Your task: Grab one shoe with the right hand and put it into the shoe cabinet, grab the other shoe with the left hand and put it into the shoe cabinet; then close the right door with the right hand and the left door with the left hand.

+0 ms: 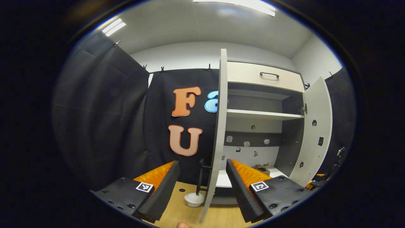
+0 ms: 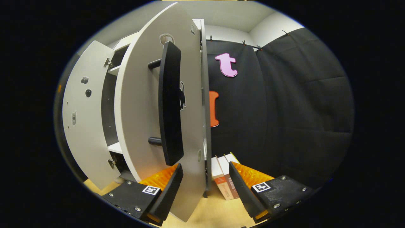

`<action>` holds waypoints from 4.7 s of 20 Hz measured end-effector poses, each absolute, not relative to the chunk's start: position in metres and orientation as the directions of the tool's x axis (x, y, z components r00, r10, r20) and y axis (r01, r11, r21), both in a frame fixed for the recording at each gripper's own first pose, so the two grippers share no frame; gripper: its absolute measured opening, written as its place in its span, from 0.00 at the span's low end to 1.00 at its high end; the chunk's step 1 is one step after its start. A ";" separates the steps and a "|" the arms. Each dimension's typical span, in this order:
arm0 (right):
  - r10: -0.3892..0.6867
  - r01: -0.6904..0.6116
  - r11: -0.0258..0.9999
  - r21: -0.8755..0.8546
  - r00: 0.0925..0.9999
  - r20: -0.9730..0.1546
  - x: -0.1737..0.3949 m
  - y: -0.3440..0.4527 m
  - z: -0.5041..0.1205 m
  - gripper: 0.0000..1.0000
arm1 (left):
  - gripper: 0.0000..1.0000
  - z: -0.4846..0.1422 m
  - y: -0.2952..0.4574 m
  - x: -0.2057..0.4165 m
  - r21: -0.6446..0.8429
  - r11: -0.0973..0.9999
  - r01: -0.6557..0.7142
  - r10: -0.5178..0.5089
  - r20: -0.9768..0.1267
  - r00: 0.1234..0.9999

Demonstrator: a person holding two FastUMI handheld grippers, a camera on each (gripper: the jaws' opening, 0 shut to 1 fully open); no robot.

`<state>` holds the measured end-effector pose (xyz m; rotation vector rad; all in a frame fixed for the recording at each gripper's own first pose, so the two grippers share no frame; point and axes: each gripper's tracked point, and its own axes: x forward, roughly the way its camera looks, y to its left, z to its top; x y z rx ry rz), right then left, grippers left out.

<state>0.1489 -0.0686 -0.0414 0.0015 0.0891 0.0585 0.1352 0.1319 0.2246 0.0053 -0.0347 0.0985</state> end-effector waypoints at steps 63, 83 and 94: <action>0.022 -0.027 0.998 -0.063 0.996 -0.085 0.092 -0.005 -0.061 0.92 | 0.96 -0.007 0.115 0.209 -0.009 0.983 0.182 -0.180 -0.227 0.957; 0.007 -0.013 0.998 -0.062 0.996 -0.088 0.093 -0.059 -0.057 0.92 | 0.96 -0.023 0.068 0.245 -0.010 0.984 0.178 -0.175 -0.227 0.958; -0.032 0.026 0.998 -0.064 0.995 -0.094 0.099 -0.097 -0.058 0.92 | 0.96 -0.054 0.003 0.309 0.000 0.971 0.239 -0.231 -0.262 0.937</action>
